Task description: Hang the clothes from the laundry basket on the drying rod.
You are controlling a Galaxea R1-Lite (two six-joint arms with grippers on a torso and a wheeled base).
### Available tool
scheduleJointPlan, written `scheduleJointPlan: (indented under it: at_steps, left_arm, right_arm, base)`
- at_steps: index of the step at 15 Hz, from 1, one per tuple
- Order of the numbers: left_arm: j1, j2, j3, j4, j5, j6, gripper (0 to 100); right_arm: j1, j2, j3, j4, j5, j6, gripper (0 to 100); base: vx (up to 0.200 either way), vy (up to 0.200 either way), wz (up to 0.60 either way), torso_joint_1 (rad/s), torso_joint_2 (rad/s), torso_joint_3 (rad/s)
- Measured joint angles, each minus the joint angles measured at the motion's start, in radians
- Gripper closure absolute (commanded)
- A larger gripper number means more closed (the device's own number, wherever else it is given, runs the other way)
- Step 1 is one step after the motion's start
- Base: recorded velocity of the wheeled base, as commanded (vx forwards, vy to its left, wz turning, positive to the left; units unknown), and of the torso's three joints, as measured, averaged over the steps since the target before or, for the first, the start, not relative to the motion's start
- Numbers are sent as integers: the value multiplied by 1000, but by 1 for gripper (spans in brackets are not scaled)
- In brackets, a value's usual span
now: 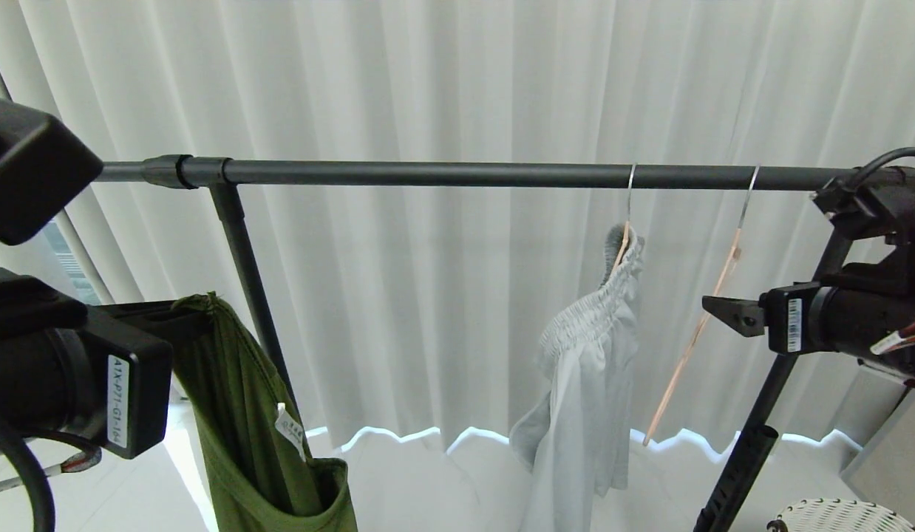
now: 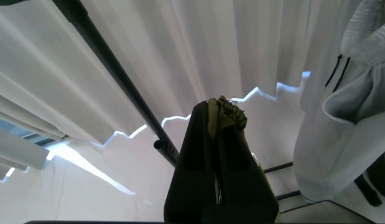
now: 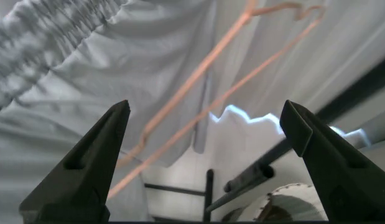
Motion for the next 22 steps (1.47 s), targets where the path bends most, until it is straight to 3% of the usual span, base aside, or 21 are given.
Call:
scheduleJointPlan:
  at_steps: [5, 14, 22]
  left_arm:
    - [0, -1, 6, 0, 0, 0, 100]
    - [0, 1, 7, 0, -1, 0, 100]
    - [0, 1, 7, 0, -1, 0, 100]
  right_arm:
    - [-8, 93, -24, 5, -6, 31, 0]
    - [-44, 77, -9, 49, -8, 35, 0]
    - [-43, 85, -13, 116, -6, 184, 0]
  base:
    - [0, 0, 0, 0, 0, 0]
    - [0, 0, 0, 0, 0, 0]
    - [0, 0, 0, 0, 0, 0]
